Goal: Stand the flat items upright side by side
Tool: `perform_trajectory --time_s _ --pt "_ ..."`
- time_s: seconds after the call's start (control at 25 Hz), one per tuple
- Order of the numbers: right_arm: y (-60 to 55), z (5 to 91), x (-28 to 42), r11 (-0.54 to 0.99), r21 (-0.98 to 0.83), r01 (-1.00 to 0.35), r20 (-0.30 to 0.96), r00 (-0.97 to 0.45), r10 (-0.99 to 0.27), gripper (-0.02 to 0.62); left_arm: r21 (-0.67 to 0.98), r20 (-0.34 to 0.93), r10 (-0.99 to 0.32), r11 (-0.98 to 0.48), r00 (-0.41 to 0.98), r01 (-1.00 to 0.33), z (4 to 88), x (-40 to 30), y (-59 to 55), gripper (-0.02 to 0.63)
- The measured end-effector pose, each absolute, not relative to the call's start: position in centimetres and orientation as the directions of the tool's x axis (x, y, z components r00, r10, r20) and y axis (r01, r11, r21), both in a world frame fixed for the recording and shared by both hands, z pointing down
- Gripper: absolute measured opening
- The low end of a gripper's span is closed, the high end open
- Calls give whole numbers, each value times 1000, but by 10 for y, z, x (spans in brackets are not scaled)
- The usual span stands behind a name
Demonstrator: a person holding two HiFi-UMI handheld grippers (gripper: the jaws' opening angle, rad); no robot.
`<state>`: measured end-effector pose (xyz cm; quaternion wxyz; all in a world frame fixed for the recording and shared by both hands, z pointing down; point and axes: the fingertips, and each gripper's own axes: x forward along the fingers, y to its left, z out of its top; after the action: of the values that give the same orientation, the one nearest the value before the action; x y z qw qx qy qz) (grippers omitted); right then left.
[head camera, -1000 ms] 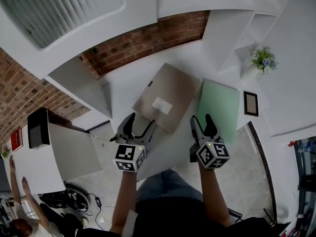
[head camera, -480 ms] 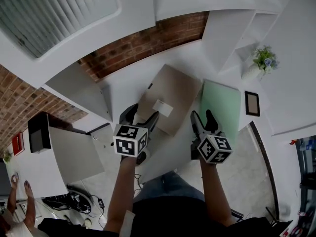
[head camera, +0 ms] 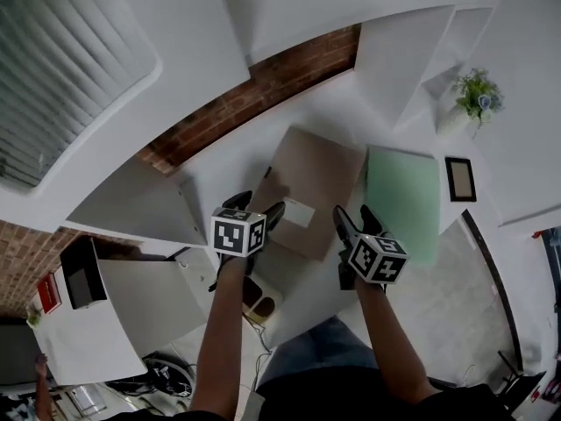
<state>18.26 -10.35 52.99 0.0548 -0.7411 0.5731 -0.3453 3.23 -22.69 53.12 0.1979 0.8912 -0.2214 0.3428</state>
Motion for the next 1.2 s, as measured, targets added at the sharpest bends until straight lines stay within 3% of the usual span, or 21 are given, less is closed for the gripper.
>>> perform_trajectory --time_s 0.56,1.2 --pt "-130 593 189 -404 -470 -785 564 86 -821 301 258 782 -142 -813 606 -522 600 49 -268 333" --pt "-139 620 186 -514 -517 -684 683 32 -730 310 350 804 31 -832 594 -430 612 59 -270 334"
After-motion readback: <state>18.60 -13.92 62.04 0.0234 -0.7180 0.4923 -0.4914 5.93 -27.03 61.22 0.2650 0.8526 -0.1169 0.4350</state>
